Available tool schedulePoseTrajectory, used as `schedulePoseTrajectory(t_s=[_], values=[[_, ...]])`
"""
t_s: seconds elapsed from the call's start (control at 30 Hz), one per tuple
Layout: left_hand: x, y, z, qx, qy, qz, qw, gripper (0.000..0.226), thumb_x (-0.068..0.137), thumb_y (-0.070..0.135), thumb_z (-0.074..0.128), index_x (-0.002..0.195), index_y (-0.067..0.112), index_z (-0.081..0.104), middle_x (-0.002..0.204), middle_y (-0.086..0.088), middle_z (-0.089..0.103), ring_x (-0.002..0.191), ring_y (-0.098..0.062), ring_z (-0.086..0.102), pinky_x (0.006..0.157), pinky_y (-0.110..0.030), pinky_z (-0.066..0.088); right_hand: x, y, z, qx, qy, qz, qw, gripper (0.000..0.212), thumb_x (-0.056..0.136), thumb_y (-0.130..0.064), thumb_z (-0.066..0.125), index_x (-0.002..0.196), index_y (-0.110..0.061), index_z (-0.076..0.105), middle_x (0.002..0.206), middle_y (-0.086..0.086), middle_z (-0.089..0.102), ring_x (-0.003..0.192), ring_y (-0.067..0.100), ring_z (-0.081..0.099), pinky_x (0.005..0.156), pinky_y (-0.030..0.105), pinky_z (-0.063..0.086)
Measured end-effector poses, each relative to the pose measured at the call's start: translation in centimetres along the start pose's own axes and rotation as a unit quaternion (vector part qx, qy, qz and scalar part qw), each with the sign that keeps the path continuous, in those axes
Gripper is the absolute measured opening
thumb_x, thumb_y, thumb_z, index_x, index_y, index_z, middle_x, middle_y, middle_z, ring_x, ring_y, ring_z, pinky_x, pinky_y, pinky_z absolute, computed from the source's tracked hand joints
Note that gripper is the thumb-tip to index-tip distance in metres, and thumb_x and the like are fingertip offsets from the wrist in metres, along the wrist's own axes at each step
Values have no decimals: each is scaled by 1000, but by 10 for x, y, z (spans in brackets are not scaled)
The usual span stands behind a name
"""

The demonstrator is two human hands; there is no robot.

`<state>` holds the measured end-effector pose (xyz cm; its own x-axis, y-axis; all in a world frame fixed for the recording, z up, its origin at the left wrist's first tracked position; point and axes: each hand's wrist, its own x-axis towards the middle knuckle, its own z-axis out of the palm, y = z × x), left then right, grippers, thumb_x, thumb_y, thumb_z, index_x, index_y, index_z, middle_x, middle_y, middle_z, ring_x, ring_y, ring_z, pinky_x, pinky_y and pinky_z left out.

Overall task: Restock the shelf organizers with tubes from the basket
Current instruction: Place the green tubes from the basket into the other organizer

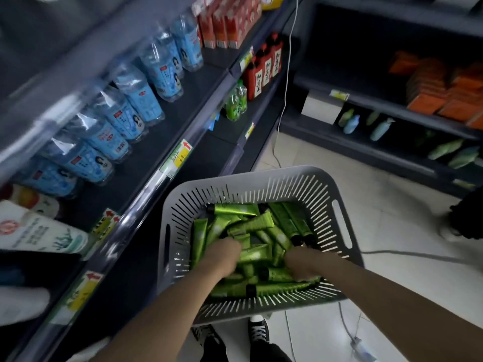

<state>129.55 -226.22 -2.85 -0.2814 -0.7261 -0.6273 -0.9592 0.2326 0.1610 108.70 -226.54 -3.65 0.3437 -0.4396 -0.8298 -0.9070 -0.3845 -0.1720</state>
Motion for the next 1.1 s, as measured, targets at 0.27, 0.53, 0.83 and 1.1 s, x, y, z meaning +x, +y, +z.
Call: schedulePoseTrajectory(t_s=[0.27,0.53,0.83,1.1], values=[[-45,-18,-58,-252,82,-68,962,47,75,11,69,117,16,50,102,-1,60,83,-15,55,62,-25,38,-36,-23,-70,134,123,-1,983,33,84,-15,57,54,-11,44,56,4,40,51,19,40,46,24,28],[-106,-24,-142,-386,190,-105,897,38,68,8,66,103,11,50,97,-8,60,90,-22,59,73,-35,48,-114,-54,-184,58,187,-68,978,23,81,-21,61,69,-1,64,74,19,57,70,24,49,62,29,32],[-202,-44,-251,-416,399,-34,816,40,74,7,64,106,23,47,83,3,53,63,-11,49,54,-26,36,-234,-113,-306,192,353,-202,893,8,75,-8,71,80,-10,66,79,5,67,66,17,67,55,22,55],[-293,-87,-299,-470,555,5,686,17,89,22,63,99,14,52,80,-4,59,64,-13,60,61,-32,51,-294,-207,-377,232,396,-329,825,14,77,-8,75,88,-1,68,75,6,66,60,7,66,51,19,53]])
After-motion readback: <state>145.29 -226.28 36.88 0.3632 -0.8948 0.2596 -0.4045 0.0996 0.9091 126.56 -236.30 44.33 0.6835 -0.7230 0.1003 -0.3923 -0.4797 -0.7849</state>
